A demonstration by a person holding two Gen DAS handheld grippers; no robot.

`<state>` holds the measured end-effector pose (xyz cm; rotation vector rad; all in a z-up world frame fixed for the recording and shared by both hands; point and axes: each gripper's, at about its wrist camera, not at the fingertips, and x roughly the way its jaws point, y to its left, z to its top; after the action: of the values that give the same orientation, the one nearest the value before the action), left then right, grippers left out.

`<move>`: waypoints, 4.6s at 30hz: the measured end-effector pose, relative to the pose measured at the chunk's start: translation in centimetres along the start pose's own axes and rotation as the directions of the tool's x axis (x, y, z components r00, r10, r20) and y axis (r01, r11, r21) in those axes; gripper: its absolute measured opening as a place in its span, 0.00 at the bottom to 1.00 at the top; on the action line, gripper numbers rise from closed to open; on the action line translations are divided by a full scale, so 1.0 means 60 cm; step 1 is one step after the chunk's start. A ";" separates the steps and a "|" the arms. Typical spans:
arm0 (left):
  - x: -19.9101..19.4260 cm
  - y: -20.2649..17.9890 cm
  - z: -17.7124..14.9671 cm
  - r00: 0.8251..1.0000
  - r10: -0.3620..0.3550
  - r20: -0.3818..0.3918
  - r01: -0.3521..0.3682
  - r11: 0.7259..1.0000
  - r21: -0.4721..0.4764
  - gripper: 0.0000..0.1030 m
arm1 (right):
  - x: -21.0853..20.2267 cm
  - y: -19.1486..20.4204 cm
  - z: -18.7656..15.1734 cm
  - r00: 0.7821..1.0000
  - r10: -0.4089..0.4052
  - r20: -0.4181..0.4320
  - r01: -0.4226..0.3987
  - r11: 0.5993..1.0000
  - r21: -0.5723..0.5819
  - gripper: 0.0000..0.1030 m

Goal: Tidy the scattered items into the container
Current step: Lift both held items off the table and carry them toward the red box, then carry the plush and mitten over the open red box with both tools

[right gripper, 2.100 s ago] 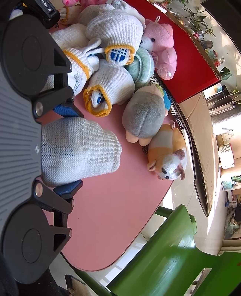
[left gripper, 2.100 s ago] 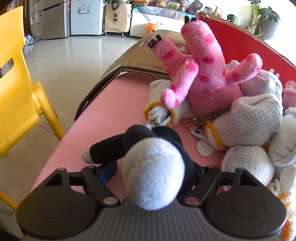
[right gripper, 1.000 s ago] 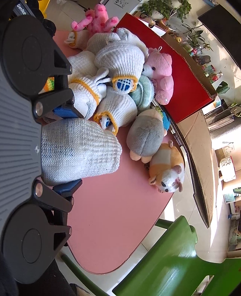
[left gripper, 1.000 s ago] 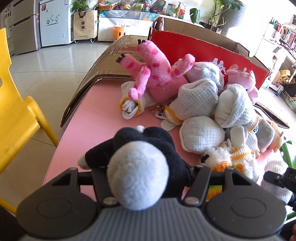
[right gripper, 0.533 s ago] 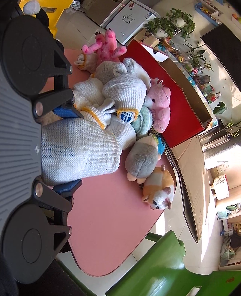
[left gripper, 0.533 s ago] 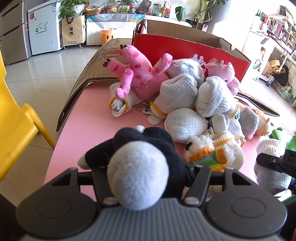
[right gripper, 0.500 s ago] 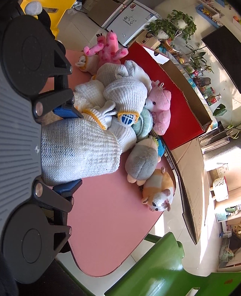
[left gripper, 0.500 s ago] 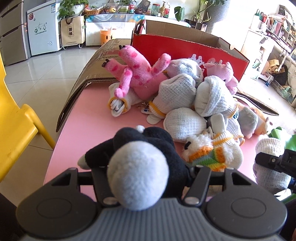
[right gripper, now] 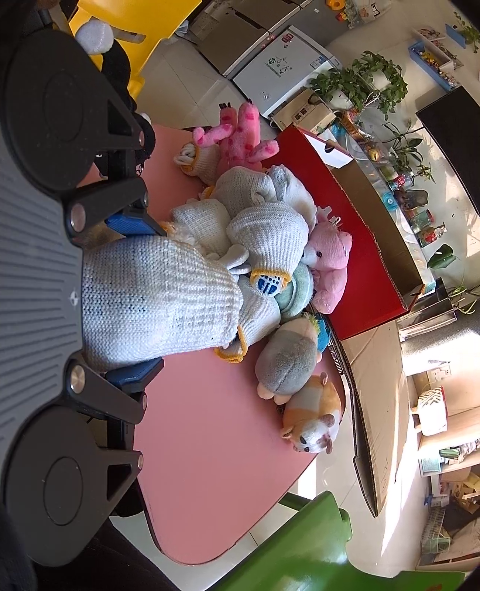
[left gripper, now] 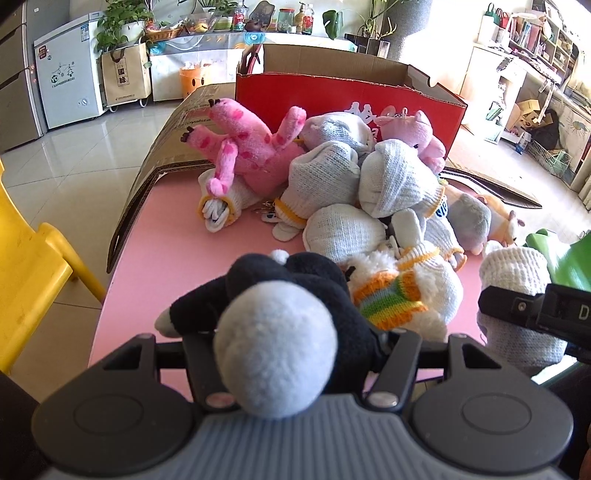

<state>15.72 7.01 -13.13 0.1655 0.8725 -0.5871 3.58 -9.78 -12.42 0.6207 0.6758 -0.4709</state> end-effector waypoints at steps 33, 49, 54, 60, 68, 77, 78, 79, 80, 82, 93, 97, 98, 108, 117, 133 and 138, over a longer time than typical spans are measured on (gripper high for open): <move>0.016 -0.007 -0.007 1.000 0.008 -0.027 -0.007 1.000 0.020 0.57 | 0.011 -0.001 -0.005 1.000 0.004 -0.017 -0.004 1.000 0.004 0.65; 0.017 -0.004 0.000 1.000 0.003 -0.016 -0.003 1.000 -0.003 0.57 | 0.009 -0.004 0.002 1.000 0.015 -0.008 -0.015 1.000 0.019 0.65; 0.018 -0.007 0.002 1.000 -0.002 -0.015 0.002 1.000 -0.005 0.57 | 0.010 0.000 0.003 1.000 0.024 -0.006 -0.024 1.000 0.016 0.65; 0.015 -0.015 0.007 1.000 -0.004 0.006 0.004 1.000 0.000 0.57 | 0.011 0.002 0.007 0.999 0.037 0.000 -0.037 0.999 0.022 0.65; 0.017 -0.021 0.008 1.000 -0.012 0.005 0.012 1.000 0.001 0.57 | 0.013 0.002 0.009 0.999 0.046 -0.002 -0.046 0.999 0.027 0.65; 0.008 -0.029 0.016 0.999 -0.010 0.039 0.009 1.000 0.011 0.57 | 0.010 0.000 0.013 0.998 0.056 0.008 -0.056 0.997 0.043 0.65; 0.007 -0.031 0.018 0.999 -0.008 0.046 0.007 1.000 0.017 0.57 | 0.010 0.000 0.014 0.998 0.057 0.010 -0.058 0.997 0.043 0.65; 0.005 -0.033 0.019 0.999 -0.007 0.051 0.006 1.000 0.020 0.57 | 0.009 0.001 0.015 0.998 0.060 0.012 -0.060 0.997 0.043 0.65; 0.004 -0.033 0.020 0.999 -0.007 0.053 0.006 1.000 0.020 0.57 | 0.008 0.001 0.016 0.998 0.062 0.014 -0.063 0.997 0.043 0.65; 0.002 -0.034 0.023 0.998 -0.013 0.056 0.012 1.000 0.015 0.57 | 0.007 0.002 0.017 0.997 0.069 0.019 -0.070 0.997 0.044 0.65; -0.010 -0.041 0.047 0.995 -0.024 0.097 0.023 1.000 0.014 0.57 | 0.001 0.002 0.032 0.995 0.094 0.036 -0.096 0.993 0.062 0.65; -0.010 -0.044 0.058 0.994 -0.029 0.107 0.028 1.000 0.013 0.57 | -0.001 0.003 0.042 0.994 0.101 0.045 -0.103 0.993 0.063 0.65; -0.010 -0.044 0.060 0.994 -0.032 0.108 0.030 0.999 0.012 0.57 | -0.001 0.003 0.044 0.993 0.105 0.045 -0.108 0.992 0.065 0.65; -0.008 -0.037 0.104 0.990 -0.043 0.137 0.046 0.999 -0.020 0.57 | -0.007 0.011 0.098 0.984 0.166 0.066 -0.169 0.985 0.040 0.65; -0.005 -0.037 0.163 0.979 -0.066 0.195 0.068 0.998 -0.003 0.57 | 0.003 0.033 0.155 0.972 0.222 0.072 -0.219 0.974 -0.055 0.65; 0.041 -0.001 0.282 0.955 -0.116 0.273 0.147 0.985 -0.095 0.57 | 0.061 0.051 0.251 0.936 0.318 0.153 -0.312 0.948 -0.062 0.65; 0.059 0.011 0.313 0.946 -0.144 0.291 0.190 0.972 -0.137 0.58 | 0.078 0.059 0.279 0.926 0.325 0.190 -0.318 0.946 -0.070 0.65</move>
<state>30.46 -0.86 -3.80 -0.1404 0.6589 -0.6758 16.05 -19.27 -4.07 0.6249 0.3808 -0.2089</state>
